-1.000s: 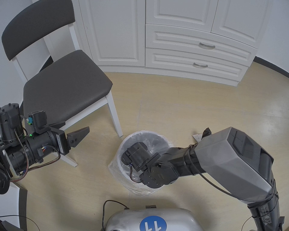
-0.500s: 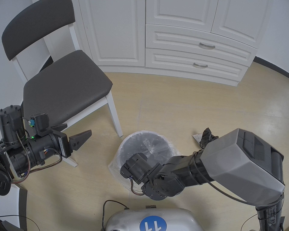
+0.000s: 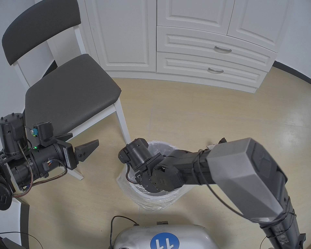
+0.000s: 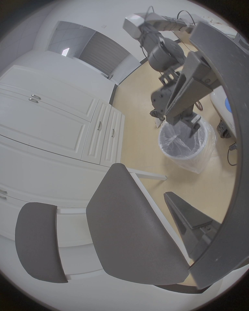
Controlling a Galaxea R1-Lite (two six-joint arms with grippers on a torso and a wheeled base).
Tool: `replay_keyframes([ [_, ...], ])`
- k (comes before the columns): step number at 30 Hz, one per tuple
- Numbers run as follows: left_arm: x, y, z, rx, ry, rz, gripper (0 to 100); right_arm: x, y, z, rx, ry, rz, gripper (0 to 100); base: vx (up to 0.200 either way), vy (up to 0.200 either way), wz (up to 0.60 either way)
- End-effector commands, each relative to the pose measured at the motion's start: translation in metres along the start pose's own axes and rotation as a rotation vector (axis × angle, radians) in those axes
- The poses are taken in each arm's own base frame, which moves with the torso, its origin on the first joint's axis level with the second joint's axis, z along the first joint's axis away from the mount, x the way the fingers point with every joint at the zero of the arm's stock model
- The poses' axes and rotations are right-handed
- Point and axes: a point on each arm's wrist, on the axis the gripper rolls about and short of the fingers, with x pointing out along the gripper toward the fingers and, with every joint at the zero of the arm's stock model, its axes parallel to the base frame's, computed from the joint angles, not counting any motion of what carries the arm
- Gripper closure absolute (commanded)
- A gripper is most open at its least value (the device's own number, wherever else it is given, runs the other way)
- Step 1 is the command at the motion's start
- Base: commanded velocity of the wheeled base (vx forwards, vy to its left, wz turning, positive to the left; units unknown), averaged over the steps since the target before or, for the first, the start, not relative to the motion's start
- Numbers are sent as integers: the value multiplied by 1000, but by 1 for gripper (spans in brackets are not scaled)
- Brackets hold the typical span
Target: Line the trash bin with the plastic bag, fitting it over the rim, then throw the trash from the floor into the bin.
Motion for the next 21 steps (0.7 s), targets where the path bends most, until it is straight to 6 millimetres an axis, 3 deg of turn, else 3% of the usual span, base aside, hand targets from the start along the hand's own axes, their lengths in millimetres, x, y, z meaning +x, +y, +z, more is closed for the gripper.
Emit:
replay_keyframes([
  [1, 2, 1, 0, -2, 5, 1, 0, 65, 23, -33, -23, 83, -44, 0, 0, 0, 0],
  [12, 12, 2, -4, -2, -9, 2, 0, 91, 15, -42, 25, 81, -72, 0, 0, 0, 0],
  [21, 13, 2, -6, -2, -8, 3, 0, 83, 12, -41, -2, 111, -69, 0, 0, 0, 0],
])
